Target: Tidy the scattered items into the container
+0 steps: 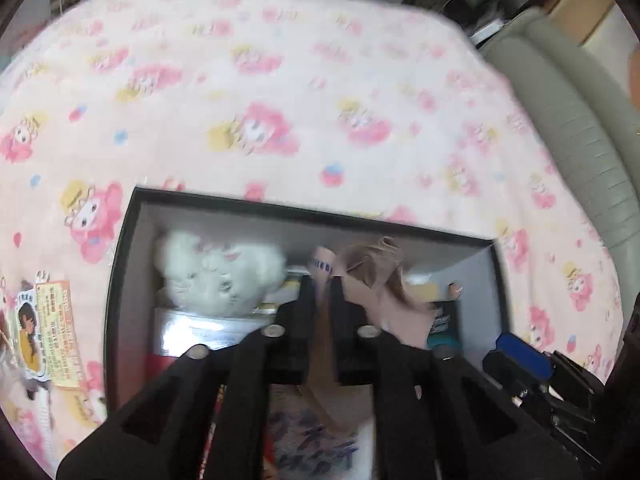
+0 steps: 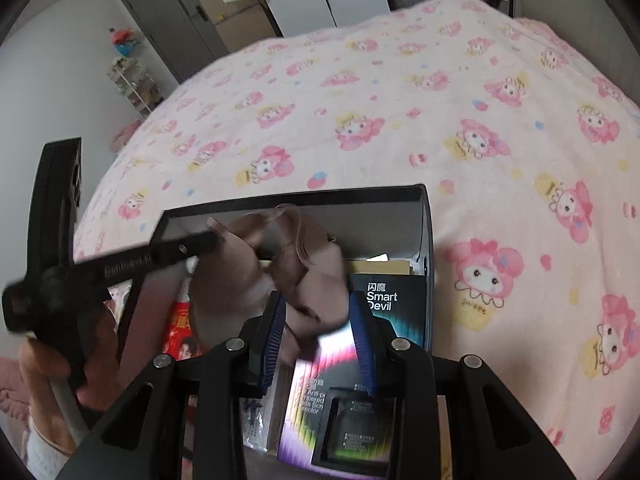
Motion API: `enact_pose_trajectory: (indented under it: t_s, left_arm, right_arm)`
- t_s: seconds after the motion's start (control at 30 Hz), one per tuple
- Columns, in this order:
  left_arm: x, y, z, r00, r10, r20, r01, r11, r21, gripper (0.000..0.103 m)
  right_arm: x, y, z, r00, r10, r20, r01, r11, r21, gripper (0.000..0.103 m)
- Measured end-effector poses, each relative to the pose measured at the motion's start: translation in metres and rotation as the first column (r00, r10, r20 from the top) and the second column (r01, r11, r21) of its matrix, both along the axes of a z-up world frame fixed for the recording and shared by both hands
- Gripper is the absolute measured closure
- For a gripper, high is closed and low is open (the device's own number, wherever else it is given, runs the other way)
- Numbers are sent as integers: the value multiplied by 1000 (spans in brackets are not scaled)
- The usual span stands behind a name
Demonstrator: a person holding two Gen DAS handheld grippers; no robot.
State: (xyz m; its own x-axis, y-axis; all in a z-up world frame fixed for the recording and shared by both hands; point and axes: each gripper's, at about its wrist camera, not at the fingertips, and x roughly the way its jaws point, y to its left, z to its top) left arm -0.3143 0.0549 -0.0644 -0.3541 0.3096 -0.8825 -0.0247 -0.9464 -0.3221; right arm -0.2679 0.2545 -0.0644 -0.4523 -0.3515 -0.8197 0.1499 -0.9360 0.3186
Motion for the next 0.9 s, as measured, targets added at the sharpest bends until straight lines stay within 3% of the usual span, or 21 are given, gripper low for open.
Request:
enact_pose_trajectory:
  t_s: [0.03,0.07,0.17,0.3,0.37,0.5,0.63,0.7,0.8,0.9]
  left_arm:
    - [4,-5,-3,999,-10,33,8,999,42,75]
    - [10,-9,-2,1000,-18,26,16,998,63,72]
    - [36,-12,5,999,-29,-39,30,999,16,71]
    - [48,5,-17,980,-187,72,177,976,129,71]
    - [46,21,-30,968,-228,106,220,972,88,71]
    - [13,29,-55,968,-198,156,200,980,4,74]
    - [-15,15,-47,991,-92,97,96,995,-38,75]
    - [-15,7,-45,994,-65,88,66,998,-15,74]
    - [2,4,-37,994,-87,61,84,995,57,59]
    - [21,1,-17,994,-98,-44,99,995,24,44]
  right_arm:
    - [-4,-1,-5,1000,4,26,-5,1000,2,74]
    - [-8,-3,-9,998,17,53,-17,1000,2,74]
    - [-16,-14,-17,992,70,107,-71,997,0,74]
    - [-27,-44,-30,973,158,166,-163,987,12,74]
    - [-36,-49,-39,972,139,188,-150,988,46,74]
    - [-39,-35,-44,981,69,183,-74,997,21,74]
    - [-35,-28,-41,986,48,157,-56,997,48,74]
    - [-35,-29,-45,984,58,165,-68,996,53,74]
    - [-38,-31,-55,978,67,196,-79,996,52,74]
    - [-30,-37,-49,986,64,155,-82,991,109,74]
